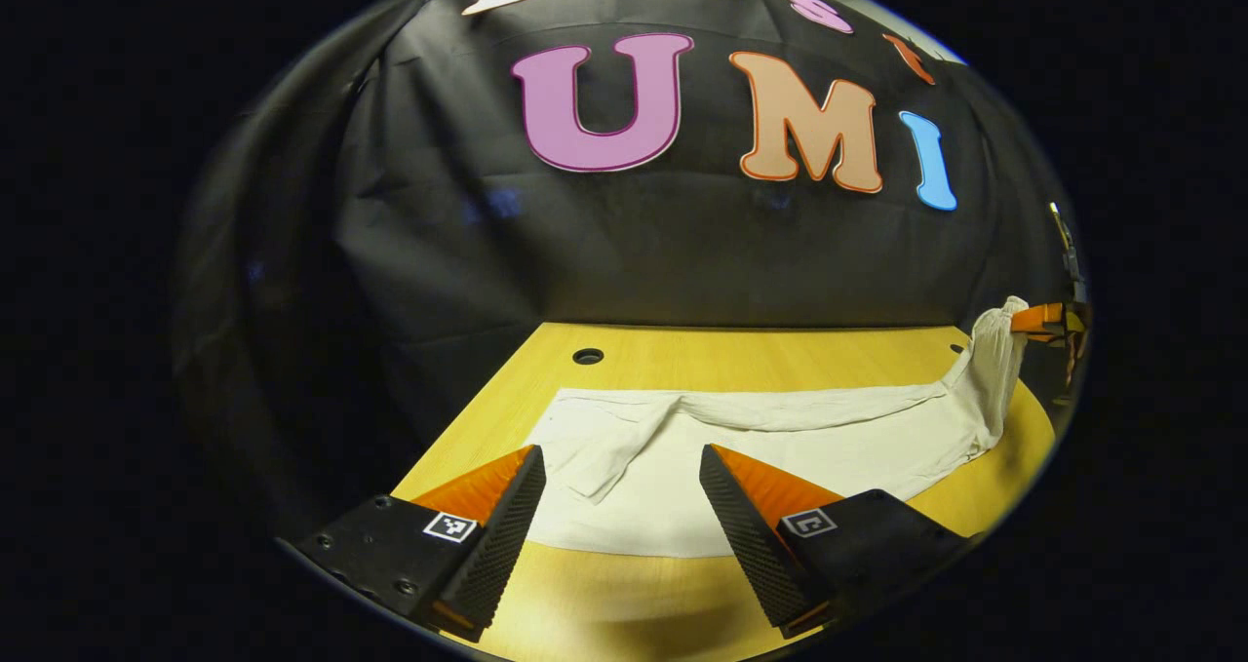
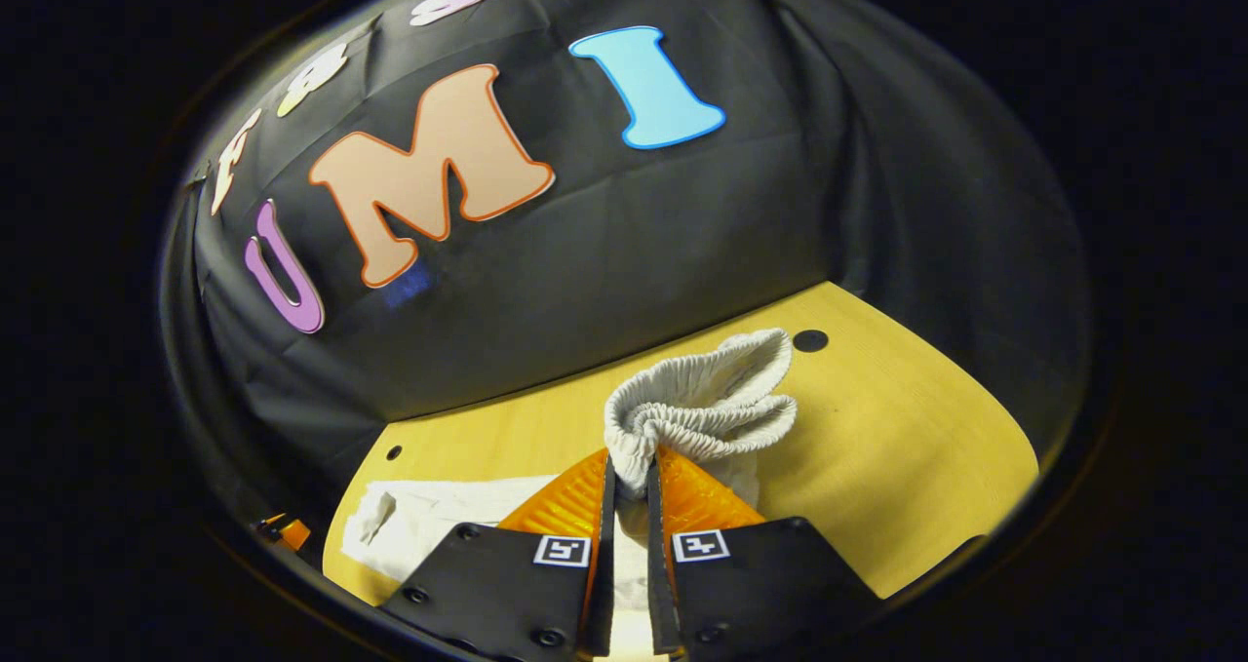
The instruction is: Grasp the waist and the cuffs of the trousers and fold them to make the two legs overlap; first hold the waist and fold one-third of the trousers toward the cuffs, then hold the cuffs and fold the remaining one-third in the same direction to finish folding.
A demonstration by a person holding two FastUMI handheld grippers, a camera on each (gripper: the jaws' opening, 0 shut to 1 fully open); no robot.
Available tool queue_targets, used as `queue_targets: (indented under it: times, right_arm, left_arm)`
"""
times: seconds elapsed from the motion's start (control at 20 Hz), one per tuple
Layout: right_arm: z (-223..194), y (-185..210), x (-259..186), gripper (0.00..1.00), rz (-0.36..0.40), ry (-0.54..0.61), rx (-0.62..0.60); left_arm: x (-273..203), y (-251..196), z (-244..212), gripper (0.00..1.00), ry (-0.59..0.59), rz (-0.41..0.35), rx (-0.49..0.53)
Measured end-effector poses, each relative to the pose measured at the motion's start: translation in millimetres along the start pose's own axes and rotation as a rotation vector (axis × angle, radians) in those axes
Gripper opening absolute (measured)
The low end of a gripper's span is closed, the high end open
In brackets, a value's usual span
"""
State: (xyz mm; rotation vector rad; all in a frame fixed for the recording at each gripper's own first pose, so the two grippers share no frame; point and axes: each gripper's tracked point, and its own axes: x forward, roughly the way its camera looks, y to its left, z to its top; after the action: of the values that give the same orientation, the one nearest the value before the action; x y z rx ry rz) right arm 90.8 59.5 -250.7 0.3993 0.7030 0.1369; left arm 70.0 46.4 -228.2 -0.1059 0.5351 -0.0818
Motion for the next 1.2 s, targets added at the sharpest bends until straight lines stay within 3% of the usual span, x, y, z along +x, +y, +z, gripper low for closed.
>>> queue_targets:
  times: [0.3,0.65,0.9,1.2]
  right_arm:
    - [-11,69,8,0.17,0.079,0.021,-0.024]
    - [-71,133,22,0.17,0.155,0.109,-0.107]
    - [-129,154,35,0.17,0.207,0.215,-0.182]
    - [-194,154,43,0.17,0.209,0.353,-0.323]
  left_arm:
    - [-5,28,-9,0.97,0.013,0.017,-0.016]
    - [-10,56,-22,0.97,0.037,0.037,-0.017]
    - [-9,72,-29,0.97,0.056,0.039,-0.012]
    - [3,83,-43,0.97,0.101,0.025,-0.010]
